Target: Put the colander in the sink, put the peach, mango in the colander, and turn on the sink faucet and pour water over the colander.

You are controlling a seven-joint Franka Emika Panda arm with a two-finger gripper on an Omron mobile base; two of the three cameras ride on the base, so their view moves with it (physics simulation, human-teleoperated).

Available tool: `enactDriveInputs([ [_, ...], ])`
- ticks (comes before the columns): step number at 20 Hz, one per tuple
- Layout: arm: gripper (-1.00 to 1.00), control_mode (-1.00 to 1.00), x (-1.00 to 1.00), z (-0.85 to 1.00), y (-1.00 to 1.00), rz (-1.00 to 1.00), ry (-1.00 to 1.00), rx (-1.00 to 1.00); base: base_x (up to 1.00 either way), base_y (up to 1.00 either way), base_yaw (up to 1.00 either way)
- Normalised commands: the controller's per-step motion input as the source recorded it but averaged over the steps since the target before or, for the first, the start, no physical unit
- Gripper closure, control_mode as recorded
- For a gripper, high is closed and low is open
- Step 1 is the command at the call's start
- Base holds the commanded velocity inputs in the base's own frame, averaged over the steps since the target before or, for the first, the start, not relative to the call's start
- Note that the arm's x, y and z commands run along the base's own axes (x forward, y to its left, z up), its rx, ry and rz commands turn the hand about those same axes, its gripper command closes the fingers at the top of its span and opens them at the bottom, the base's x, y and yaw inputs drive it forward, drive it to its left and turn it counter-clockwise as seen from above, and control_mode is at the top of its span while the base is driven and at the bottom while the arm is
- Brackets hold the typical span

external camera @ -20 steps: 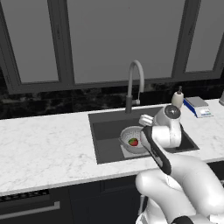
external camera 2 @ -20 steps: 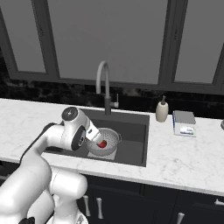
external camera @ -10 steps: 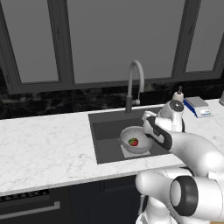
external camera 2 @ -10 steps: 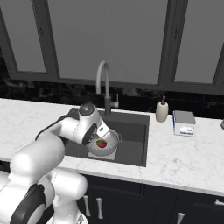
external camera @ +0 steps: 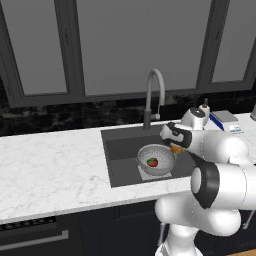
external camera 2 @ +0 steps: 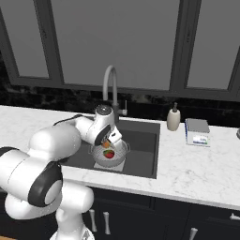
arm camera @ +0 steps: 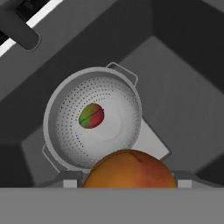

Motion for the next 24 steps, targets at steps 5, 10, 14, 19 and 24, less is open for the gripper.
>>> enactDriveInputs([
  [5, 1.0, -1.0, 0.21, -0.42, 0.01, 0.0, 0.04, 0.01, 0.0, 0.0, 0.0],
  [10, 1.0, -1.0, 0.18, -0.24, 0.04, 0.0, 0.03, 0.0, 0.0, 0.0, 0.0],
  [14, 1.0, -1.0, 0.16, -0.21, 0.05, 0.0, 0.03, 0.0, 0.0, 0.0, 0.0],
  [19, 1.0, -1.0, 0.19, -0.18, 0.01, 0.0, 0.02, 0.0, 0.0, 0.0, 0.0],
  [24, 1.0, -1.0, 0.19, -0.18, 0.05, 0.0, 0.01, 0.0, 0.0, 0.0, 0.0],
])
